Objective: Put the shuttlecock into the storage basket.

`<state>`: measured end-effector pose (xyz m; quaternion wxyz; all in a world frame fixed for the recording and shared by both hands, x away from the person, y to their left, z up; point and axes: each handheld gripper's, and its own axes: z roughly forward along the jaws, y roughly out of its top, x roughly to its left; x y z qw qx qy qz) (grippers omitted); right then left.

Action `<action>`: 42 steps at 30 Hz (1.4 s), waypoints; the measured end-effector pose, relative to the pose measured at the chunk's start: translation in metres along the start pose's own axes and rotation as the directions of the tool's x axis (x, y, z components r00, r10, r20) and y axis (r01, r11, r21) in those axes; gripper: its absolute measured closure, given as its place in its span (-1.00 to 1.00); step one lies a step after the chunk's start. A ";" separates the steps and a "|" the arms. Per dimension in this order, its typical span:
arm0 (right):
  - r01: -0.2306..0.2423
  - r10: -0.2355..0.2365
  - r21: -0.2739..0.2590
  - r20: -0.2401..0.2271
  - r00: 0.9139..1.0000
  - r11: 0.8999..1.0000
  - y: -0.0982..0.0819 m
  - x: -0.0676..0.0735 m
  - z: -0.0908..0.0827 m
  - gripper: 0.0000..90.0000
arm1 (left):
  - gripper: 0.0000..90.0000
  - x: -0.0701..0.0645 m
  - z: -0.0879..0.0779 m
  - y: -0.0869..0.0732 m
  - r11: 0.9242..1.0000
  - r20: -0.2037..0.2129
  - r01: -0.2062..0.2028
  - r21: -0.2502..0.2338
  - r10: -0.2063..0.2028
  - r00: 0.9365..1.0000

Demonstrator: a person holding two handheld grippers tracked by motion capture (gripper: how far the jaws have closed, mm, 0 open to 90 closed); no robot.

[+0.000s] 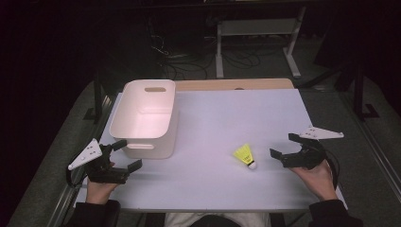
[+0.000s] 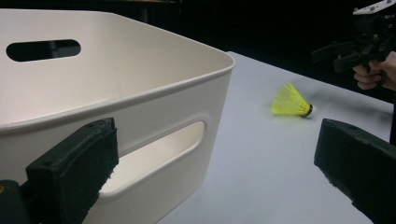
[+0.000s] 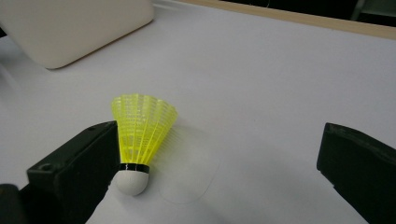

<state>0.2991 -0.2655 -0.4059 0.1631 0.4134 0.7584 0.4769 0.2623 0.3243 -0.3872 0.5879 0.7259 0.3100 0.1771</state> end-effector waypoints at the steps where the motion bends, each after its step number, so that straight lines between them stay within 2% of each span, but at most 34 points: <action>1: 0.001 -0.001 0.001 0.001 1.000 1.000 0.001 0.000 0.000 -1.00 | -1.00 0.000 0.000 0.000 1.000 0.000 0.000 0.000 0.000 1.000; 6: 0.013 -0.013 0.015 0.009 1.000 1.000 0.008 0.003 -0.002 -1.00 | -1.00 0.000 0.000 0.000 1.000 -0.003 -0.001 -0.001 0.001 1.000; 21: 0.033 -0.032 0.050 -0.022 0.999 0.998 0.026 0.008 -0.001 -1.00 | -1.00 0.000 -0.001 0.000 1.000 -0.003 0.004 -0.006 -0.004 1.000; 30: 0.043 -0.039 0.075 -0.050 0.998 0.996 0.034 0.013 0.000 -1.00 | -1.00 0.000 -0.001 0.000 1.000 -0.004 0.004 -0.008 -0.004 1.000; 42: 0.060 -0.051 0.116 -0.086 0.995 0.991 0.041 0.021 0.009 -1.00 | -1.00 0.000 -0.001 0.000 1.000 -0.003 0.004 -0.007 -0.004 1.000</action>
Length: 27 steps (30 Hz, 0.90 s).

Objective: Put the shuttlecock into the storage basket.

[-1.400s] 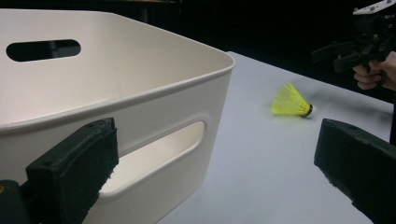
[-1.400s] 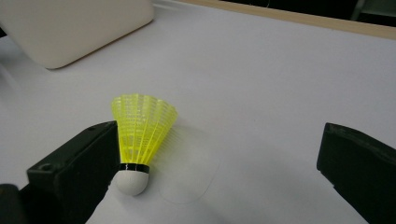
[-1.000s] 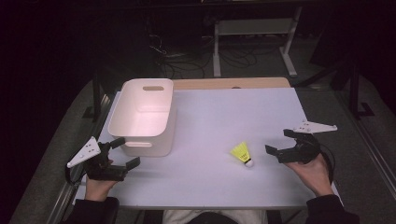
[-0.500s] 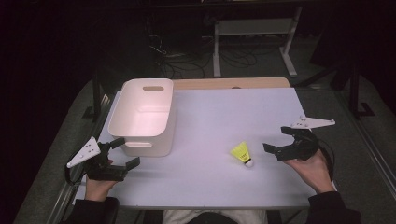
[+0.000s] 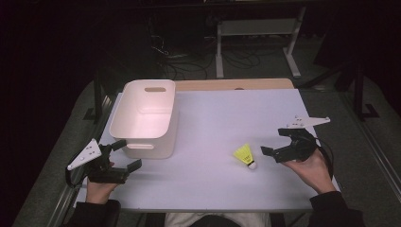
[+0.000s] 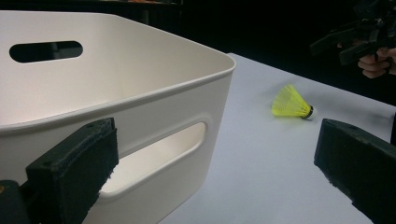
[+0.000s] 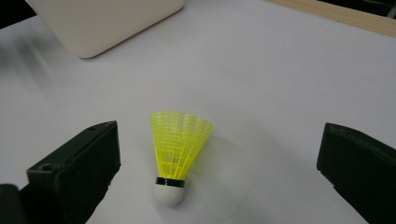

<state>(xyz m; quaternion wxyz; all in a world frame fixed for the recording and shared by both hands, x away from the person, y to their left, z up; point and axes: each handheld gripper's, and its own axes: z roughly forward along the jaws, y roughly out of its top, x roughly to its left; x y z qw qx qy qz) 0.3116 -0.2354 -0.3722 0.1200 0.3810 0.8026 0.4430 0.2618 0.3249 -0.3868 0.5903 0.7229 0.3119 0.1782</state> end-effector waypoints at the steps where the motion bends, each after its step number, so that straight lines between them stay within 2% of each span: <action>1: 0.004 -0.004 0.003 -0.003 1.000 1.000 0.001 0.001 0.001 -1.00 | -1.00 0.000 0.000 0.000 1.000 -0.001 0.001 0.000 -0.001 1.000; 20: 0.053 -0.050 0.070 -0.044 0.998 0.996 0.004 0.012 0.016 -1.00 | -1.00 0.000 -0.001 0.000 1.000 -0.002 0.000 -0.006 0.000 1.000; 27: 0.053 -0.048 0.084 -0.055 0.997 0.995 0.003 0.012 0.019 -1.00 | -1.00 0.000 -0.001 0.000 1.000 -0.001 -0.002 -0.006 0.002 1.000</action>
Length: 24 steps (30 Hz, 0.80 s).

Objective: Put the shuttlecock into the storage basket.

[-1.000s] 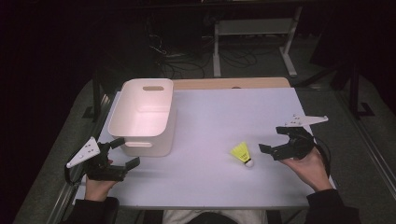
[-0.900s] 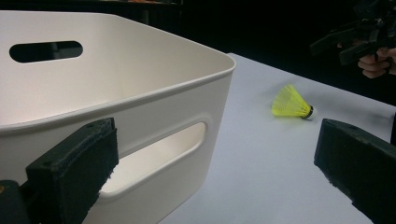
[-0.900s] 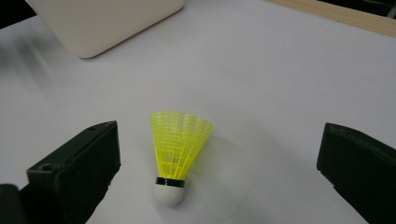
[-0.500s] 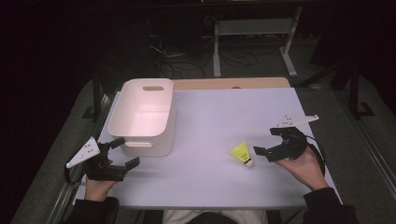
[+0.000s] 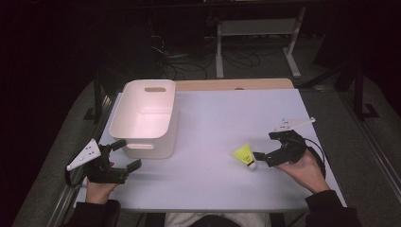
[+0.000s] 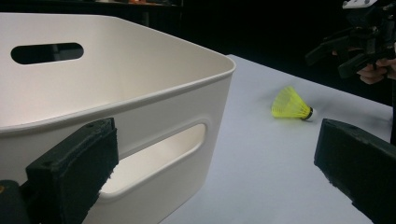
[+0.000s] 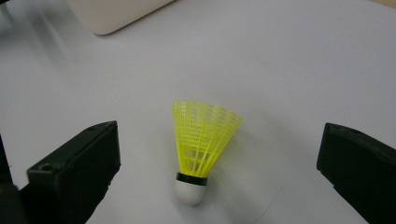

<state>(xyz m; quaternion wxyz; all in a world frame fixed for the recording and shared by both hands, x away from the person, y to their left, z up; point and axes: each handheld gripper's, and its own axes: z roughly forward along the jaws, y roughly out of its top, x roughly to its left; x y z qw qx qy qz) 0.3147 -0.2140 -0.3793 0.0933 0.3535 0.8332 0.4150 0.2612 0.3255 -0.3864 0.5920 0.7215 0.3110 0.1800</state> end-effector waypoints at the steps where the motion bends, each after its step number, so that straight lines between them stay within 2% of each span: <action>1: 0.001 -0.001 0.003 -0.001 1.000 1.000 0.000 0.000 0.001 -1.00 | -1.00 0.000 0.000 0.000 1.000 0.000 0.000 0.000 0.000 1.000; 24: 0.012 -0.011 0.073 -0.020 1.000 0.997 -0.011 0.003 0.016 -1.00 | -1.00 0.000 0.000 0.000 1.000 0.005 0.001 0.002 -0.001 1.000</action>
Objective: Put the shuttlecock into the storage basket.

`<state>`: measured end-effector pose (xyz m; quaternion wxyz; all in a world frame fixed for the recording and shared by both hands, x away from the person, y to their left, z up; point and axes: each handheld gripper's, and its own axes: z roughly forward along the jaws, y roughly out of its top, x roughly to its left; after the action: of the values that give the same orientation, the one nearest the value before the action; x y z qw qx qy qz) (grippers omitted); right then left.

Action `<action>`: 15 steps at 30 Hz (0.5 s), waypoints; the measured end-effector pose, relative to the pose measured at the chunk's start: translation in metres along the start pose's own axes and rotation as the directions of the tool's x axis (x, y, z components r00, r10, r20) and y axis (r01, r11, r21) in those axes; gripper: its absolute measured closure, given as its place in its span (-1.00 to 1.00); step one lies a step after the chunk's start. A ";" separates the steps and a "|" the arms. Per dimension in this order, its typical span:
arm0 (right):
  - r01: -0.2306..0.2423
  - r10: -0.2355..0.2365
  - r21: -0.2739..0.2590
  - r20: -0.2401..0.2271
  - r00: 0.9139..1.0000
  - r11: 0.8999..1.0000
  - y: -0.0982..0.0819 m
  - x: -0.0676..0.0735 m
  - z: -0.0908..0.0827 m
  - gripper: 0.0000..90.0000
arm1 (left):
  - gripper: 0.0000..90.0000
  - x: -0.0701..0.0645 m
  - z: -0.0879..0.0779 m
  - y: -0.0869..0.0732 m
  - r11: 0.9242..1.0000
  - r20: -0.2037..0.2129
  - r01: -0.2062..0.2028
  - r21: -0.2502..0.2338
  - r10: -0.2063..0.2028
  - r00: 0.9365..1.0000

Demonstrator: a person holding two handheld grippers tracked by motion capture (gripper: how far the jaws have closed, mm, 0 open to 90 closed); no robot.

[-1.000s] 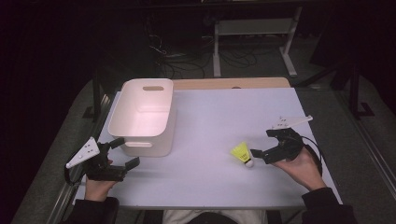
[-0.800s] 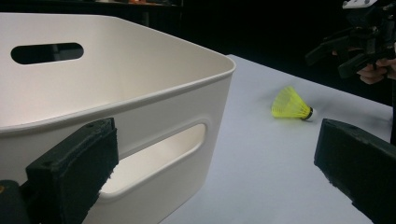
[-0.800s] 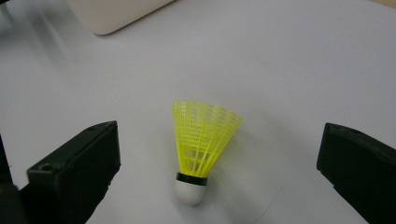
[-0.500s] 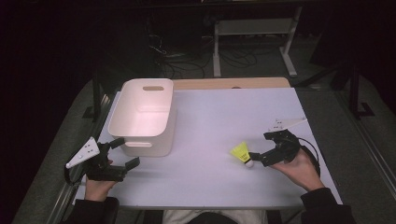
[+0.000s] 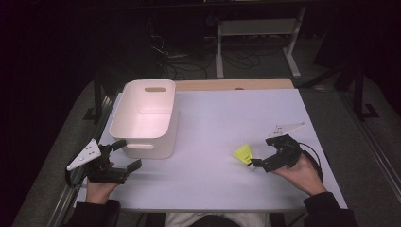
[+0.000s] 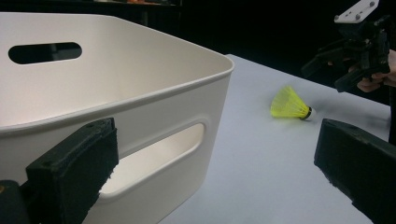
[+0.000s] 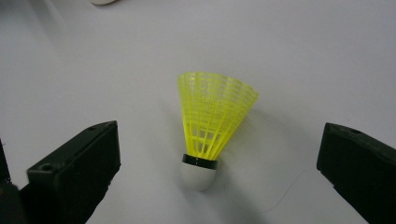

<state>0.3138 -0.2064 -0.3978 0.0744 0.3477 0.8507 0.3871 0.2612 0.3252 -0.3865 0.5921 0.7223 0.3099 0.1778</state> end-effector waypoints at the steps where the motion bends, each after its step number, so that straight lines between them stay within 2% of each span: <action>1: -0.002 0.002 0.006 -0.001 1.000 1.000 -0.001 0.000 0.001 -1.00 | -1.00 0.000 0.000 0.000 1.000 0.000 0.000 -0.001 0.000 1.000; 15: -0.001 0.001 0.053 -0.009 1.000 0.999 -0.008 0.001 0.010 -1.00 | -1.00 0.000 0.000 0.000 1.000 0.000 0.002 -0.003 -0.002 1.000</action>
<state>0.3128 -0.2029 -0.4100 0.0613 0.3482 0.8609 0.3658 0.2612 0.3253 -0.3864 0.5933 0.7213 0.3102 0.1777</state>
